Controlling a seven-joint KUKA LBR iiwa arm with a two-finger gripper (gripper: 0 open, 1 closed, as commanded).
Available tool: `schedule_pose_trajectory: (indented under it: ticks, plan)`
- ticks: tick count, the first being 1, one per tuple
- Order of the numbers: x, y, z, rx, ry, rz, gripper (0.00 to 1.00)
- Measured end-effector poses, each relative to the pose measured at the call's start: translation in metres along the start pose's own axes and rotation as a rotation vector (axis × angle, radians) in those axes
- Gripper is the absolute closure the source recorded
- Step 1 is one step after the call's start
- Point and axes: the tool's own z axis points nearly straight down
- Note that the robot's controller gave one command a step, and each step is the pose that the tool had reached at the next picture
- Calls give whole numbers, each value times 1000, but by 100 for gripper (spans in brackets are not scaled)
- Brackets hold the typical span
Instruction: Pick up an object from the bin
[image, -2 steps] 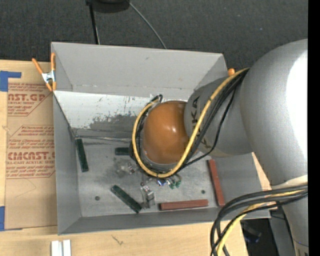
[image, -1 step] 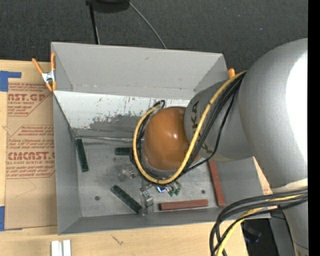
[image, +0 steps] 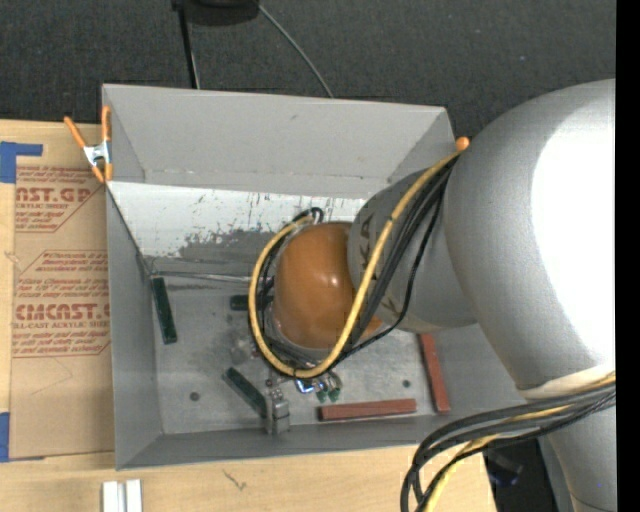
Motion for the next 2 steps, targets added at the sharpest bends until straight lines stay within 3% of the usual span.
schedule_pose_trajectory:
  ticks: [1,2]
  plan:
    - [-15,29,10,-2,3,190,100]
    - [-15,29,10,-2,3,190,100]
